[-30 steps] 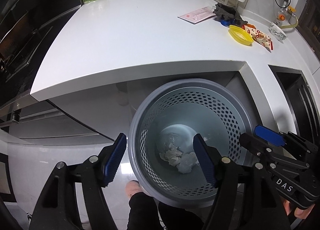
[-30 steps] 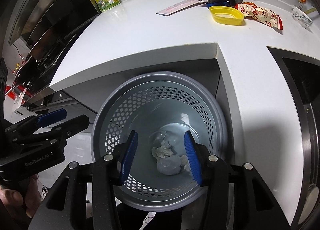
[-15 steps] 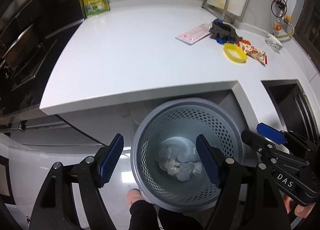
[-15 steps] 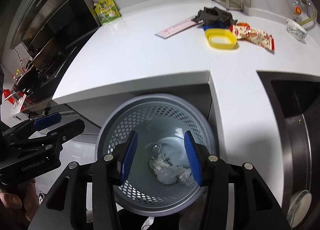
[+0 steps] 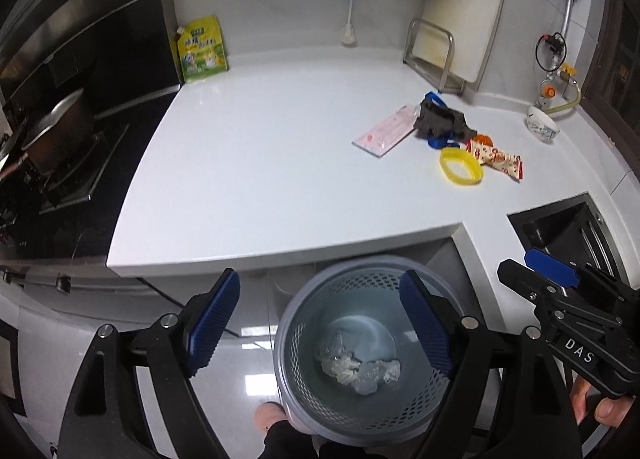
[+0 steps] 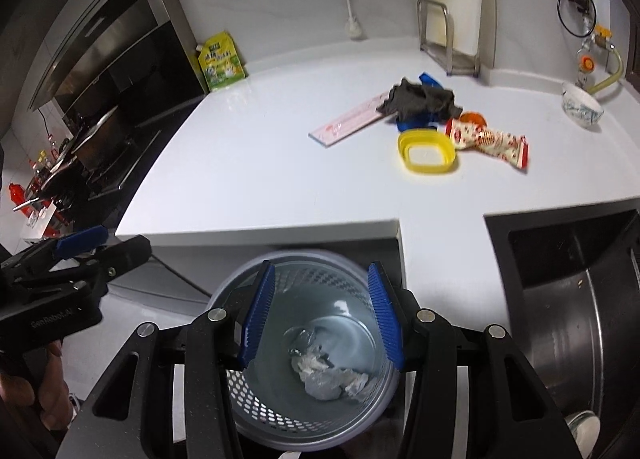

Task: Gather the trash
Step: 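Move both tools back toward the remaining items on the counter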

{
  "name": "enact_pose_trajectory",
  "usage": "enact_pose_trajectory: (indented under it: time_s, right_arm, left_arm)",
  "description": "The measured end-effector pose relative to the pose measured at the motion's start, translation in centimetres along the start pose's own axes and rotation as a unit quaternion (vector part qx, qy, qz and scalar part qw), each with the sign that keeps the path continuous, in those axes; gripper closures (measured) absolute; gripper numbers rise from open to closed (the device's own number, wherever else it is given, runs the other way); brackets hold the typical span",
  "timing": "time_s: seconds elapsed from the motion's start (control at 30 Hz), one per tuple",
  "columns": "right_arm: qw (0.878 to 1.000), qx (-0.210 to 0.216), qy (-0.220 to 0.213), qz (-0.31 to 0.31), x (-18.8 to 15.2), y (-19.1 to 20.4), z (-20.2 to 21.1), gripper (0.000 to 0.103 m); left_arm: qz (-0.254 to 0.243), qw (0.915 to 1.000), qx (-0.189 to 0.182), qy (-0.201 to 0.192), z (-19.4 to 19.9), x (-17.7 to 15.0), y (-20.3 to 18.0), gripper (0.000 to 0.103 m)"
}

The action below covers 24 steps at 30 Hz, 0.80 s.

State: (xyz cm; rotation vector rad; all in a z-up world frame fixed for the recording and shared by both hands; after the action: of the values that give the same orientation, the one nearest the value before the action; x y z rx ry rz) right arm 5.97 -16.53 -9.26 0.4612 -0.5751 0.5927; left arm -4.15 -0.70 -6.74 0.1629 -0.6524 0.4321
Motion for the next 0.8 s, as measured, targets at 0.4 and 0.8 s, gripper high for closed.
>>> enact_pose_trajectory:
  time_s: [0.4,0.8]
  right_arm:
    - [0.991,-0.108,-0.038,-0.063,3.2,-1.8,-1.0,0.053]
    - [0.988,-0.145,-0.038,0.035,9.2,-10.1,-2.0,0.050]
  left_arm:
    - [-0.080,0.9938,-0.056,-0.053,-2.2,6.6,0.4,0.019]
    - [-0.044,0.9947,-0.088,-0.030,-7.7,8.9,-5.8,0.019]
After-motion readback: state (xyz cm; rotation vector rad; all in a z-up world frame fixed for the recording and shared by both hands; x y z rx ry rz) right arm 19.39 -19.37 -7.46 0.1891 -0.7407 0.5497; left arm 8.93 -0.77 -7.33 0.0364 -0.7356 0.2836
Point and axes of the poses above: each gripper's, at about its wrist camera, not at the fingertips, and z roughly against the way its jaws point, y to its left, x to its top, the point moved 5 cm from there along -z, roughly the way its jaws point, and after that the axes turned 3 degrees about -z, right-handed, at the moved point
